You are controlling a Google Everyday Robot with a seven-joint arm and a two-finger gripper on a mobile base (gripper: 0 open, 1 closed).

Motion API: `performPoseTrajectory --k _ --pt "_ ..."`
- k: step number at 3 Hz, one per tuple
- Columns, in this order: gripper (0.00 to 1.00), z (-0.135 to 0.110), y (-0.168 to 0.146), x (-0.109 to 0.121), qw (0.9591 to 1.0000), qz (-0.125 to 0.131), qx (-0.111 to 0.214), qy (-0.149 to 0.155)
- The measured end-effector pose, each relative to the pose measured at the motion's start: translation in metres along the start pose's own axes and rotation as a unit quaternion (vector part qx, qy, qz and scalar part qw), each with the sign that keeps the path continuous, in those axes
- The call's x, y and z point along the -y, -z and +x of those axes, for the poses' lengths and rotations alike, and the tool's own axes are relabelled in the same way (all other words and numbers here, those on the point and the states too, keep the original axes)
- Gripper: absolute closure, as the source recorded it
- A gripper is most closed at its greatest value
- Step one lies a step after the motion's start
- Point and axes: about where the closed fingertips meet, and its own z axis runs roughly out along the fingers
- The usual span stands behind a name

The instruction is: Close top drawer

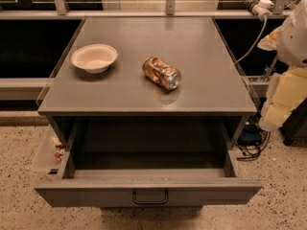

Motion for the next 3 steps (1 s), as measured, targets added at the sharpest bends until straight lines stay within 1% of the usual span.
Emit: performPoseTrajectory --k 1,2,3 --pt "0.00 0.000 0.000 0.000 1.0000 0.000 0.000 0.000" --pt "0.00 0.007 -0.013 -0.020 0.9998 -0.003 0.018 -0.009" --pt "0.00 0.017 -0.039 -0.065 0.9965 0.000 0.079 -0.028"
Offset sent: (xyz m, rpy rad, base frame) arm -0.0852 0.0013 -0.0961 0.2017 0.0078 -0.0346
